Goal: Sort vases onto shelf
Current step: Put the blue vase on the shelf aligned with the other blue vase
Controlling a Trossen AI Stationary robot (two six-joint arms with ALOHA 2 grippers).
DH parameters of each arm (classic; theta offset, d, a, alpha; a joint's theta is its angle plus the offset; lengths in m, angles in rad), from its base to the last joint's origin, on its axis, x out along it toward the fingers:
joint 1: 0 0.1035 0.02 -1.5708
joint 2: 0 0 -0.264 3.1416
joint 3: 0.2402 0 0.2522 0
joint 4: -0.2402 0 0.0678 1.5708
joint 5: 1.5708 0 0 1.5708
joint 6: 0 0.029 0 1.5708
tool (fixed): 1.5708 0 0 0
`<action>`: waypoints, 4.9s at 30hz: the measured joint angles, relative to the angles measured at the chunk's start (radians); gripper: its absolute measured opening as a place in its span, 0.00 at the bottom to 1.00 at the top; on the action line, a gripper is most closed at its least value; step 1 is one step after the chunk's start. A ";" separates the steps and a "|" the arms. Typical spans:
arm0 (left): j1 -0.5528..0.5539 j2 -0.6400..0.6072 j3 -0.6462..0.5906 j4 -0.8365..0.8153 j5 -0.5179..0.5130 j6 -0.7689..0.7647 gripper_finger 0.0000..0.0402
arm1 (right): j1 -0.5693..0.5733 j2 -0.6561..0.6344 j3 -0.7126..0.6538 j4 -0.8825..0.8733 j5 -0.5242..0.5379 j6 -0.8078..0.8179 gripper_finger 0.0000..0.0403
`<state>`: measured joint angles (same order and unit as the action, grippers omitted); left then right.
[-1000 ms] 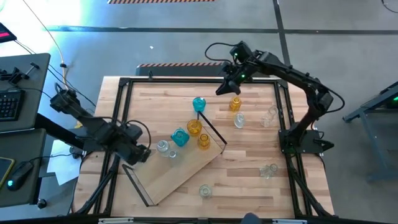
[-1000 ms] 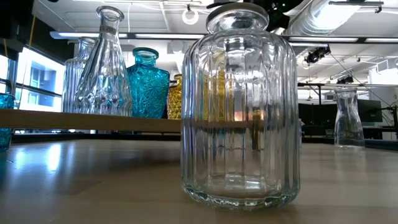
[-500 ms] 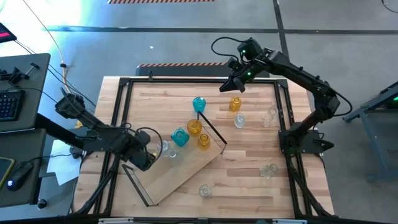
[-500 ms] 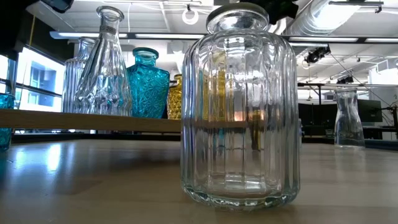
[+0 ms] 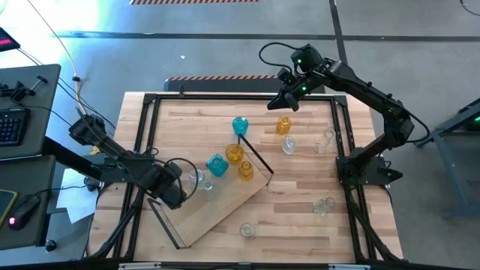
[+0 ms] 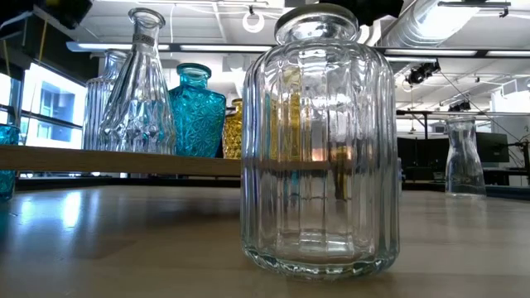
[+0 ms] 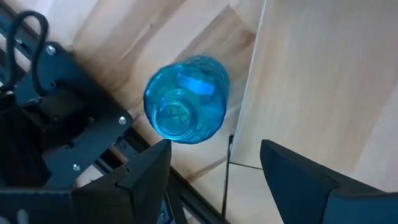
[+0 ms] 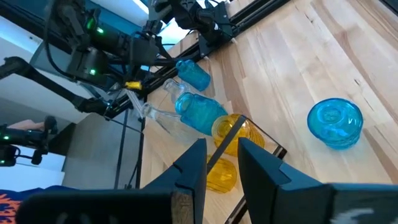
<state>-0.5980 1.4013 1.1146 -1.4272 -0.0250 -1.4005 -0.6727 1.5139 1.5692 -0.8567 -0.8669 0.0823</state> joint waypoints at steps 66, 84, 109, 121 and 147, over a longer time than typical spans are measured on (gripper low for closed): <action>0.032 -0.002 -0.116 0.143 0.019 0.101 0.59 | 0.000 0.000 0.000 0.008 0.018 -0.005 0.18; 0.032 -0.006 -0.130 0.156 0.031 0.115 0.46 | 0.000 0.001 0.000 0.008 0.029 -0.005 0.18; 0.032 -0.007 -0.129 0.148 0.049 0.112 0.07 | 0.000 0.001 0.000 0.009 0.030 -0.011 0.18; 0.032 -0.007 -0.129 0.144 0.049 0.112 0.06 | 0.000 0.001 0.000 0.010 0.030 -0.003 0.18; 0.037 -0.027 0.229 -0.146 -0.037 0.060 0.06 | 0.000 0.001 0.000 0.033 0.031 -0.006 0.18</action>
<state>-0.5610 1.3744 1.3431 -1.5733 -0.0618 -1.3408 -0.6725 1.5146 1.5692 -0.8238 -0.8356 0.0759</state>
